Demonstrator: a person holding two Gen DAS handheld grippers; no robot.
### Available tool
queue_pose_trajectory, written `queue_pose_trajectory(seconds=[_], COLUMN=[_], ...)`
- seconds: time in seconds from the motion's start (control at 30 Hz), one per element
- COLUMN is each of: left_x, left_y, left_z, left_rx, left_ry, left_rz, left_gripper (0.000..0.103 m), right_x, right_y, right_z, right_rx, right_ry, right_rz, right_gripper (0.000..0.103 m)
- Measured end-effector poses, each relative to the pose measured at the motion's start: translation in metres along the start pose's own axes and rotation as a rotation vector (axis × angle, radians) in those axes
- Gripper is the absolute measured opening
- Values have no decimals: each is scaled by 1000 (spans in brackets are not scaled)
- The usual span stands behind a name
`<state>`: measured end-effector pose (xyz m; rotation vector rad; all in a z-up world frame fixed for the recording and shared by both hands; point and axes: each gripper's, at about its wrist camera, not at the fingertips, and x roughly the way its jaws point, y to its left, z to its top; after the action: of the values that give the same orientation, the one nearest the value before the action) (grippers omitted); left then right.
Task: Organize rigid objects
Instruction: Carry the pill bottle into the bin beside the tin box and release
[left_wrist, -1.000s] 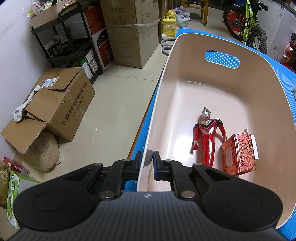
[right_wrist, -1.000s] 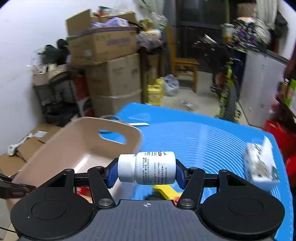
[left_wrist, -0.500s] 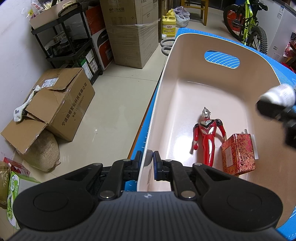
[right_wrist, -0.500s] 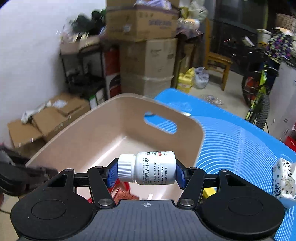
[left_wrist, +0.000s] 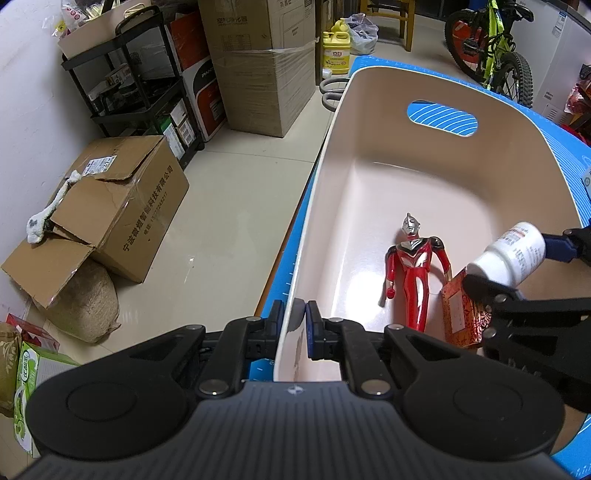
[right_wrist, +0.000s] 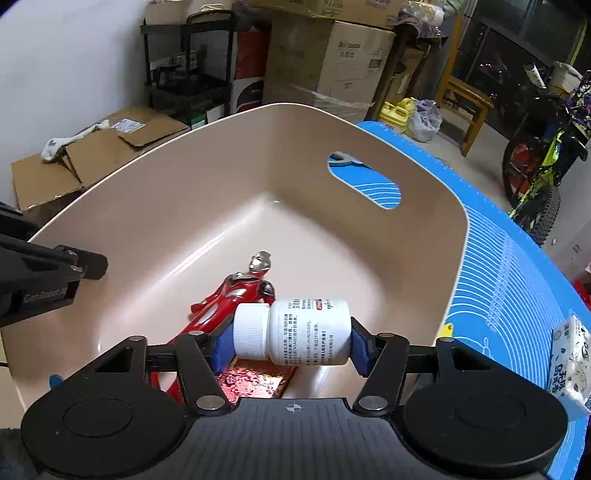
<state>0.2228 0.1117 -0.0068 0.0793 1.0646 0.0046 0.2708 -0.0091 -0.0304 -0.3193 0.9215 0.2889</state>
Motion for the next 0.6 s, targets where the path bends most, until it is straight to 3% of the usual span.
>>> queue_pose_trajectory(seconds=[0.6], left_x=[0], left_y=[0], left_z=[0], left_rx=[-1], left_ry=[0], left_rz=[-1], left_gripper=[14], right_x=[-57], right_y=[-56], right_z=[4], right_rx=[160], right_ry=[-149], right_rz=[42], right_gripper=[77])
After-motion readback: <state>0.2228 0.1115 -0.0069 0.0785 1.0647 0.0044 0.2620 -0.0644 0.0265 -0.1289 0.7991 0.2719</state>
